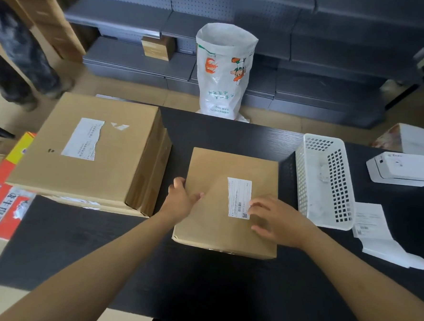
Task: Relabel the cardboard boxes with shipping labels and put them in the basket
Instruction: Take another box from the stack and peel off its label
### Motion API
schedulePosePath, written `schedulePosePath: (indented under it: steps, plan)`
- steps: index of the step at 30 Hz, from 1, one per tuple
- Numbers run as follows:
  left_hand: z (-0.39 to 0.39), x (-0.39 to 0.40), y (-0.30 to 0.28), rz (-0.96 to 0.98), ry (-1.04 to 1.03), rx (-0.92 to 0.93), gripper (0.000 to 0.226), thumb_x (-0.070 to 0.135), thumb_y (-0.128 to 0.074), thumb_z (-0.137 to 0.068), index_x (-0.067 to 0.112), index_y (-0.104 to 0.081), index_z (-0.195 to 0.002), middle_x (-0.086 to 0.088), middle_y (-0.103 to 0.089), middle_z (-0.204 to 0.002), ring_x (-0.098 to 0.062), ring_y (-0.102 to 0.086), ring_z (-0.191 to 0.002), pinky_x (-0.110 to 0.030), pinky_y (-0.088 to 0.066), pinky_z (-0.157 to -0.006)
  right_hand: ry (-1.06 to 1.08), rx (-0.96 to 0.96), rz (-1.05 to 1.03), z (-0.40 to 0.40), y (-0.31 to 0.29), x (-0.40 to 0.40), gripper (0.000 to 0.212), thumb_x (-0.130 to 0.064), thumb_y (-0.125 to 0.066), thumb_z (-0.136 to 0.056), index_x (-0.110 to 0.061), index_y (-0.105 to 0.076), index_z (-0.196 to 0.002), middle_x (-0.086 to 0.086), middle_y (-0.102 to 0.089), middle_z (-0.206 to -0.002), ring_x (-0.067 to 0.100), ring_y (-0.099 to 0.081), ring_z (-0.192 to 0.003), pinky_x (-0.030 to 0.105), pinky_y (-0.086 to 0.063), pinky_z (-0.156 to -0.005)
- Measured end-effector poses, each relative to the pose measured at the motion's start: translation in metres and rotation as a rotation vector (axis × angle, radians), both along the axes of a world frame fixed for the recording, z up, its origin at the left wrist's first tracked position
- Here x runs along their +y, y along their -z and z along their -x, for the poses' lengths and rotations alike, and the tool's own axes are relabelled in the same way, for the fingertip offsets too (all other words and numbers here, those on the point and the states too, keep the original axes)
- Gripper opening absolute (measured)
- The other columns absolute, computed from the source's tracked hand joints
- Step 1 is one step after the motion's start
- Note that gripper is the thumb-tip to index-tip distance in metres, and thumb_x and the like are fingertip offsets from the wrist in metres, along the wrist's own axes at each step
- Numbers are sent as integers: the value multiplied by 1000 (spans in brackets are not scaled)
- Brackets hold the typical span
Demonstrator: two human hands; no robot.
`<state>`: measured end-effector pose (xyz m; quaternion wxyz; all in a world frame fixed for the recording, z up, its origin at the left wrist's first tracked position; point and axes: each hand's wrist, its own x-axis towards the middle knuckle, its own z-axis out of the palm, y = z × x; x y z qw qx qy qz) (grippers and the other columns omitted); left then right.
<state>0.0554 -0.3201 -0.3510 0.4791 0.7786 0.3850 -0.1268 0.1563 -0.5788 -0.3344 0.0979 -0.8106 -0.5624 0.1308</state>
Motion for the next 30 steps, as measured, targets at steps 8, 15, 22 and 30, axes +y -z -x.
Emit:
schedulePosePath:
  steps: [8, 15, 22, 30]
  plan:
    - [1, 0, 0, -13, 10, 2, 63, 39, -63, -90, 16, -28, -137, -9, -41, -135, -25, -51, -113, -41, -48, -96, -64, -134, -43, -2, 5, 13, 10, -22, -66, -88, -14, -72, -90, -2, -66, -97, 15, -59, -84, 28, -55, -63]
    - [0, -2, -1, -19, 4, 3, 64, 38, -62, -90, 15, -28, -138, -10, -39, -137, -27, -51, -116, -42, -48, -99, -76, -181, -41, 3, 7, 13, 7, -17, -69, -85, -11, -72, -84, 0, -68, -86, 17, -59, -73, 29, -54, -52]
    - [0, -1, -2, -22, 13, 11, 64, 39, -62, -90, 15, -28, -138, -9, -39, -136, -26, -50, -114, -41, -46, -97, -11, -137, -78, 3, 5, 17, 5, -11, -69, -82, -10, -65, -80, 1, -62, -79, 19, -56, -68, 29, -49, -50]
    - [0, -2, -3, -10, 10, 14, 65, 39, -63, -90, 16, -27, -139, -9, -38, -137, -27, -50, -115, -41, -46, -96, -86, -199, 18, 1, 4, 15, 10, -19, -63, -88, -12, -67, -82, 2, -62, -85, 16, -54, -72, 29, -50, -47]
